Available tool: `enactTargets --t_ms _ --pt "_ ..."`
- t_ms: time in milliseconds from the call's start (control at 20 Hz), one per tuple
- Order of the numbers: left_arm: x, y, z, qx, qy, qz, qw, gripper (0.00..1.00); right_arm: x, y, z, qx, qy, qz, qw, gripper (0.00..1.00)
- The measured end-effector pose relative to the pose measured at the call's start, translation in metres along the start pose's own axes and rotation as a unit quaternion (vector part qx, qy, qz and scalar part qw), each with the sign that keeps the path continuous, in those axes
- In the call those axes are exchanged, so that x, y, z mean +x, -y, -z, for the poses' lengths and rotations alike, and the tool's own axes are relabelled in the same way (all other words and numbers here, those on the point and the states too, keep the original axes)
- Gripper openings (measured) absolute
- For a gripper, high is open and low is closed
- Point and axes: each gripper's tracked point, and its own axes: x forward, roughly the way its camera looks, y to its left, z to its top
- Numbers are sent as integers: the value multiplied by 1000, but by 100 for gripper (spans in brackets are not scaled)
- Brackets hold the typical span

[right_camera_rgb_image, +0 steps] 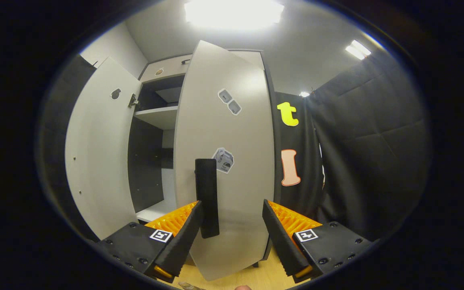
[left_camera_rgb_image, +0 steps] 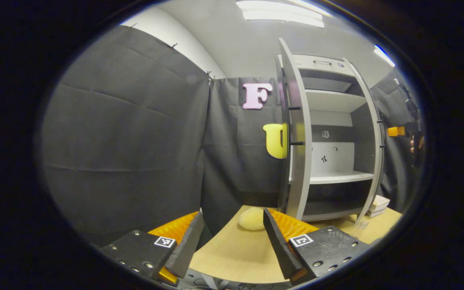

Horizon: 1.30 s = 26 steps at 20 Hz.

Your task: Grasp the bottle in the cabinet with the left hand and place it on the coaster, then close the right door with the right hand and the left door with the left hand.

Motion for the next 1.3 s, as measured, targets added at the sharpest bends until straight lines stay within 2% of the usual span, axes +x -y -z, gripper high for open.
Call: enactTargets --t_ms 50,250,300,350,600,750,800,1050,1250,1300 --pt "4 0 -5 -1 -1 1 1000 88 -2 0 2 2 -2 -1 1000 92" --pt "28 -5 -33 -1 -2 -5 1000 88 -16 -5 16 2 -15 -19 1000 95" --pt "36 -5 -43 -1 0 -4 1000 88 -20 -4 20 -2 -17 -22 1000 92" --pt "46 -5 -56 -3 3 -1 1000 88 -25 -3 24 -5 -20 -22 1000 95" --pt "92 4 -103 17 15 21 1000 88 -53 8 49 -8 -32 -20 999 95" --pt "116 15 -121 26 18 35 999 87 -67 19 69 -7 -52 -9 999 92" --pt "125 20 -126 23 18 41 999 87 -70 23 75 -6 -59 -6 998 95" --pt "165 56 -149 3 23 60 998 87 -86 51 95 -1 -79 18 997 95" --pt "183 88 -152 21 22 71 997 88 -96 81 99 -4 -86 39 996 95" --pt "186 89 -154 34 24 59 997 87 -98 89 99 -6 -88 45 995 95"
